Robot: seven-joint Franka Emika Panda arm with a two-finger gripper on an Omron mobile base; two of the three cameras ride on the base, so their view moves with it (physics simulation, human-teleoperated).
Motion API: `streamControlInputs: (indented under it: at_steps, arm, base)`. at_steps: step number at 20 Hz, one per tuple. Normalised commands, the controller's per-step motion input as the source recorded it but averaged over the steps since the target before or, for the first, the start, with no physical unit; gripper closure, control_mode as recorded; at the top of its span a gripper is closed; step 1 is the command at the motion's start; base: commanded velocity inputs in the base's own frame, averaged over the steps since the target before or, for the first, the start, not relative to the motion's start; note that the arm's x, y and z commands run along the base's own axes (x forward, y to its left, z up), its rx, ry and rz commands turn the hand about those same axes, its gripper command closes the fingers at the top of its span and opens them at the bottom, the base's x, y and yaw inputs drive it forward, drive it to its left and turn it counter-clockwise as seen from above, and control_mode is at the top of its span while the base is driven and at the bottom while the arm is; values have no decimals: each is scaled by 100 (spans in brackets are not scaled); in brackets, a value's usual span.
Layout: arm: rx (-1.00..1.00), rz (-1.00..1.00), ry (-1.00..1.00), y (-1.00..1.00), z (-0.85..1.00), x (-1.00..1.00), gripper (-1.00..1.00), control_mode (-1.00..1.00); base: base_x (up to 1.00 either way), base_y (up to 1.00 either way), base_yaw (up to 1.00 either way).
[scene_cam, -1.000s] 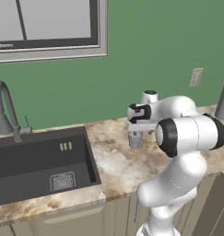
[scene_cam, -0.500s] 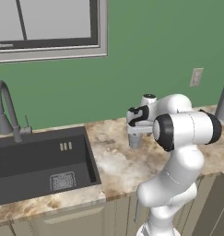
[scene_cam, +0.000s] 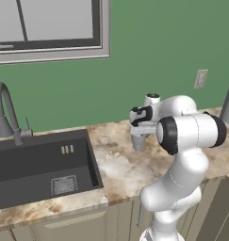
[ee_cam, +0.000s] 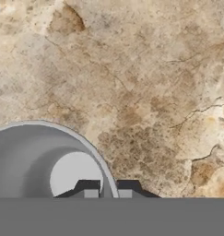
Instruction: Move the glass cup from next to the sink to the open cabinet. Then, move the bowl with the lime to the fridge to clear the area for faucet cleaning.
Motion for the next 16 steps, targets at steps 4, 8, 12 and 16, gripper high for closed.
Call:
streamControlInputs:
  at_steps: [4, 8, 12, 16]
  arm:
    - [0, 0, -6, 0, 20, -6, 100, -100]
    - [0, -6, -22, 0, 56, -28, 100, -100]
    - [0, -9, -35, 9, 71, -69, 100, -100]
    - [0, -13, -40, 8, 82, -88, 100, -100]
  base:
    - [0, 0, 0]
    - [0, 0, 0]
    - [0, 0, 0]
    - [0, 0, 0]
